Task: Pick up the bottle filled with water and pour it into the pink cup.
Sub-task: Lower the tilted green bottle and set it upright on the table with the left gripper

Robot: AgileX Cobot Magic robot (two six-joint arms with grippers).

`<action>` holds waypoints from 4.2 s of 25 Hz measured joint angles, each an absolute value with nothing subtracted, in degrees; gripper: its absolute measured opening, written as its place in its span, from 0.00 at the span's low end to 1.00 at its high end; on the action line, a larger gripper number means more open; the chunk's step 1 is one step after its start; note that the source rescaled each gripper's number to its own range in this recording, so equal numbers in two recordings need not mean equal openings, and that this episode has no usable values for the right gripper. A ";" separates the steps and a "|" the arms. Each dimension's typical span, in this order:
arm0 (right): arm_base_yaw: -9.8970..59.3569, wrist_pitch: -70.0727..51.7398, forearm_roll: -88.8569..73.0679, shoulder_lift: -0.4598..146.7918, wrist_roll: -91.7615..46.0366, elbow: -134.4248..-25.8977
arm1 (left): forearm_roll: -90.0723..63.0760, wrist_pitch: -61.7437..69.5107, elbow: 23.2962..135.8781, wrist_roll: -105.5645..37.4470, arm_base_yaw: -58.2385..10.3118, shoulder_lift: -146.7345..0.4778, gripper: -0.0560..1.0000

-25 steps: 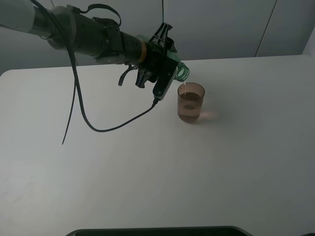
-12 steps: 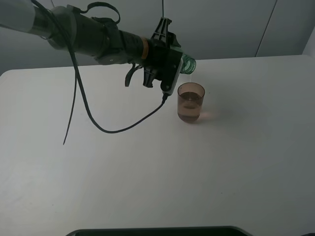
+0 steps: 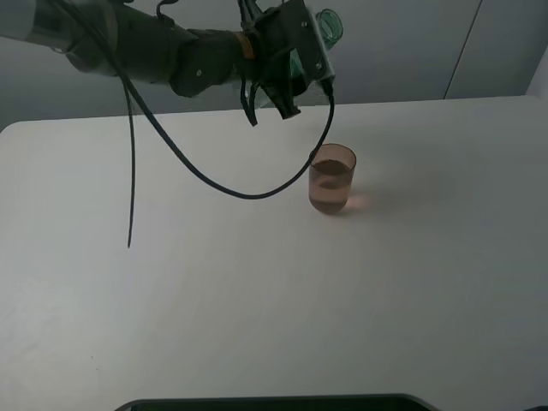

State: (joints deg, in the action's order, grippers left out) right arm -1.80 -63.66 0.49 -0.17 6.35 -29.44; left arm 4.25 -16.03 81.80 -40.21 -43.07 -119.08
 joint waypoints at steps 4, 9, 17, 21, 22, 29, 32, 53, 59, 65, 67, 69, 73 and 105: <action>-1.80 -63.66 0.49 -0.17 6.35 -29.44 | -8.16 -18.56 81.80 -39.42 -43.07 -115.43 0.08; -1.80 -63.66 0.49 -0.17 6.35 -29.44 | -15.38 -21.19 81.80 -36.69 -43.07 -112.25 0.08; -1.80 -63.66 0.49 -0.17 6.35 -29.44 | -26.40 -25.97 81.80 -34.55 -43.07 -111.05 0.08; -1.80 -63.66 0.49 -0.17 6.35 -29.44 | -27.39 -26.08 81.80 -31.38 -43.07 -111.05 0.08; -1.80 -63.66 0.49 -0.17 6.35 -29.44 | -27.39 -26.37 81.80 -30.40 -43.07 -111.05 0.08; -1.80 -63.66 0.49 -0.17 6.35 -29.44 | -27.50 -34.31 76.89 -25.77 -42.96 -110.87 0.08; -1.80 -63.66 0.49 -0.17 6.35 -29.44 | -26.28 -36.30 72.52 -21.37 -42.59 -110.87 0.08; -1.80 -63.66 0.49 -0.17 6.35 -29.44 | -10.06 -47.05 56.43 -9.26 -37.21 -112.73 0.08; -1.80 -63.66 0.49 -0.17 6.35 -29.44 | -9.98 -50.18 56.19 -9.15 -37.21 -117.32 0.08; -1.80 -63.66 0.49 -0.17 6.35 -29.44 | -9.98 -52.56 56.19 -7.41 -36.93 -121.26 0.08; -1.80 -63.66 0.49 -0.17 6.35 -29.44 | -9.71 -53.07 56.19 -5.74 -36.59 -122.53 0.08; -1.80 -63.66 0.49 -0.17 6.35 -29.44 | -9.81 -53.18 56.19 -5.09 -36.07 -123.27 0.08; -1.80 -63.66 0.49 -0.17 6.35 -29.44 | -10.15 -53.21 56.19 -5.09 -36.00 -123.51 0.08; -1.80 -63.66 0.49 -0.17 6.35 -29.44 | -10.40 -53.28 56.19 -4.65 -36.00 -123.58 0.99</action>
State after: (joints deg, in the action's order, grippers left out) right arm -1.80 -63.66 0.49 -0.17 6.35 -29.44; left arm -10.40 -53.28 56.19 -4.65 -36.00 -123.58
